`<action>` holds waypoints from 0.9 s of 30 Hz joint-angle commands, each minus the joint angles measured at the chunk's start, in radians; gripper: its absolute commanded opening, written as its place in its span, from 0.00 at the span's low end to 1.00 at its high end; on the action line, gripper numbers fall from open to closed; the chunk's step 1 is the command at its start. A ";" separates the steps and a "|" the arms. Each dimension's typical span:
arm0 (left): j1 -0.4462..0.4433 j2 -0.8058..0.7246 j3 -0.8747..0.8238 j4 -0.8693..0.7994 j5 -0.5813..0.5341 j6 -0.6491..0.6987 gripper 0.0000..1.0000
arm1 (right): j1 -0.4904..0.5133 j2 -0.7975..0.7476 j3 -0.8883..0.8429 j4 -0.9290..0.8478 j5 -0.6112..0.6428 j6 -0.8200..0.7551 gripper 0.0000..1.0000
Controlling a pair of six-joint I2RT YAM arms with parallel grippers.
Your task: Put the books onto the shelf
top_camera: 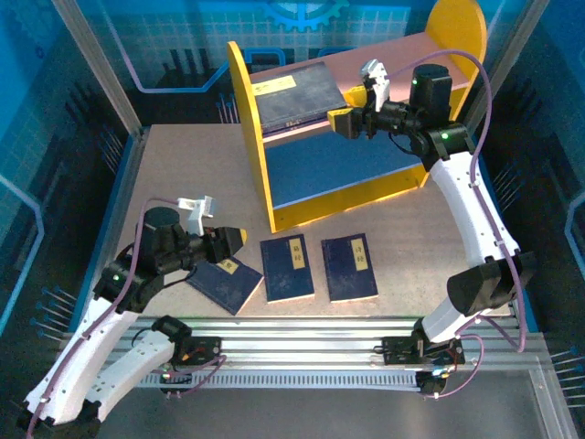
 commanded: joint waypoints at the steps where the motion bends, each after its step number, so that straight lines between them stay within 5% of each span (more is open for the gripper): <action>1: 0.002 0.000 0.010 0.015 0.022 -0.012 0.40 | 0.028 0.010 -0.010 -0.118 0.003 0.017 0.67; 27: 0.001 0.000 0.014 0.010 0.021 -0.011 0.40 | 0.031 -0.012 -0.028 -0.115 0.035 0.032 0.65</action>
